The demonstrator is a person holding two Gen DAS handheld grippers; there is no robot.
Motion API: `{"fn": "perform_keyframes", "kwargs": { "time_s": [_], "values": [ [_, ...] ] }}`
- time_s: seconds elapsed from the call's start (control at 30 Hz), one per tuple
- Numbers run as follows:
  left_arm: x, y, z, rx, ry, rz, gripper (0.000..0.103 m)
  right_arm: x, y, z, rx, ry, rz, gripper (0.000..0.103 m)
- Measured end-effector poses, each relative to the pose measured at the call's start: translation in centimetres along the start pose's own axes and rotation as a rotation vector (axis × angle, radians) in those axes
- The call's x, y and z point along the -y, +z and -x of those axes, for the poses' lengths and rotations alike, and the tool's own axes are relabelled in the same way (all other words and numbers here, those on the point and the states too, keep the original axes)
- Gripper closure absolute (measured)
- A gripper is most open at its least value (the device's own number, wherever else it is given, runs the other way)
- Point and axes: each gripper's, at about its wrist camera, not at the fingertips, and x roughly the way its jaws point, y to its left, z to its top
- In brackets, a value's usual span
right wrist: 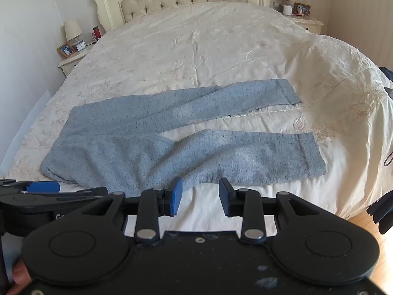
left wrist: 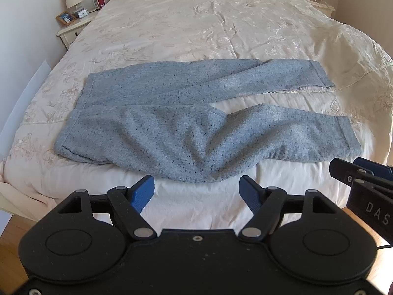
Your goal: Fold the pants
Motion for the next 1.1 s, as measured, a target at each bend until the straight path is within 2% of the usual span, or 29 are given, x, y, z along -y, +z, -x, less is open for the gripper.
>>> {"fn": "perform_keyframes", "kwargs": {
  "time_s": [0.23, 0.53, 0.83, 1.1],
  "values": [
    [-0.1, 0.0, -0.1, -0.004, 0.0, 0.015, 0.027, 0.0, -0.1, -0.2, -0.029, -0.006, -0.001, 0.068],
    [-0.3, 0.0, -0.2, -0.007, -0.005, 0.016, 0.027, 0.2, -0.1, -0.5, -0.014, -0.004, -0.014, 0.067],
    [-0.4, 0.2, -0.6, -0.019, -0.009, 0.023, 0.027, 0.0, 0.0, -0.8, -0.067, 0.0, -0.032, 0.066],
    [-1.3, 1.1, -1.5, -0.03, -0.024, 0.025, 0.027, -1.1, 0.5, -1.5, -0.086, -0.04, 0.003, 0.065]
  ]
}}
